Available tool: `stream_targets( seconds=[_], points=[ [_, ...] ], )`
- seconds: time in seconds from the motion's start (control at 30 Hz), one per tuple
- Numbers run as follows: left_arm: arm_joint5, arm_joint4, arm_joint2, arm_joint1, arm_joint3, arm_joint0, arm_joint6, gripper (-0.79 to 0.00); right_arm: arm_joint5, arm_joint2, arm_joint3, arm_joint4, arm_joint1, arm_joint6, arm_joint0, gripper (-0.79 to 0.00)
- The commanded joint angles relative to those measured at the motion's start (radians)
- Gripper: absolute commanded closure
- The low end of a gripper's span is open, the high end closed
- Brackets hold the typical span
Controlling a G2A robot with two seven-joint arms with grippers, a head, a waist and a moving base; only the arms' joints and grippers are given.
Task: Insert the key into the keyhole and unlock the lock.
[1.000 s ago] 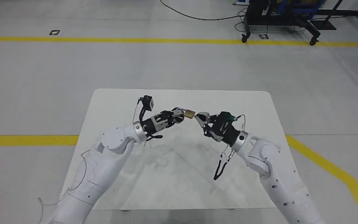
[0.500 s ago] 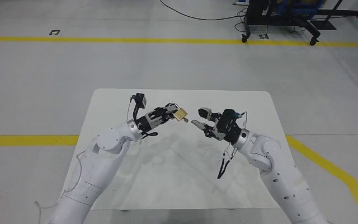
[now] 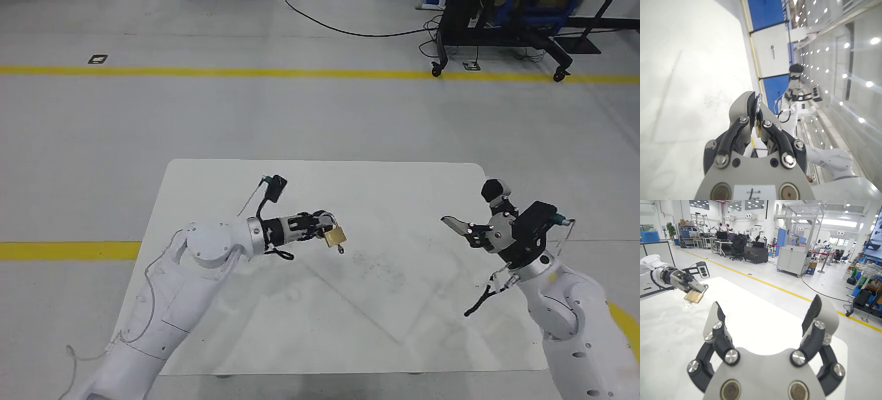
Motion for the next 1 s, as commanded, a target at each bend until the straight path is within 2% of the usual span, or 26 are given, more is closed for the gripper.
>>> stream_targets(
  seconds=[0.0, 0.27, 0.3, 0.37, 0.4, 0.43, 0.47, 0.5, 0.73, 0.83, 0.97],
  points=[
    [0.051, 0.095, 0.053, -0.006, 0.008, -0.037, -0.028, 0.0, 0.0, -0.002, 0.0, 0.0, 0.0, 0.0, 0.001, -0.785],
    [0.171, 0.197, 0.225, -0.052, 0.102, -0.146, -0.102, 0.0, 0.0, -0.002, 0.0, 0.0, 0.0, 0.0, 0.001, -0.785],
    [0.178, 0.214, 0.237, -0.056, 0.11, -0.157, -0.103, -0.052, 0.0, -0.002, 0.0, 0.0, 0.0, 0.0, 0.001, -0.785],
    [0.192, 0.235, 0.255, -0.062, 0.13, -0.168, -0.104, -0.317, 0.0, -0.002, 0.0, 0.0, 0.0, 0.0, 0.001, -0.785],
    [0.197, 0.247, 0.261, -0.063, 0.135, -0.173, -0.106, -0.379, 0.0, -0.002, 0.0, 0.0, 0.0, 0.0, 0.001, -0.785],
    [0.203, 0.263, 0.266, -0.064, 0.143, -0.176, -0.106, -0.597, 0.0, -0.002, 0.0, 0.0, 0.0, 0.0, 0.001, -0.785],
    [0.213, 0.269, 0.267, -0.064, 0.15, -0.178, -0.107, -0.727, 0.0, -0.002, 0.0, 0.0, 0.0, 0.0, 0.001, -0.785],
    [0.221, 0.271, 0.266, -0.065, 0.154, -0.179, -0.111, -0.77, 0.0, -0.002, 0.0, 0.0, 0.0, 0.0, 0.001, -0.785],
    [0.224, 0.195, 0.181, -0.05, 0.147, -0.149, -0.09, -0.785, 0.0, -0.002, 0.0, 0.0, 0.0, 0.0, 0.001, -0.785],
    [0.194, 0.144, 0.104, -0.035, 0.114, -0.126, -0.059, -0.785, 0.0, -0.002, 0.0, 0.0, 0.0, 0.0, 0.001, -0.785],
    [0.101, 0.12, -0.017, -0.008, 0.02, -0.078, 0.008, -0.785, 0.0, -0.002, 0.0, 0.0, 0.0, 0.0, 0.001, -0.785]
  ],
)
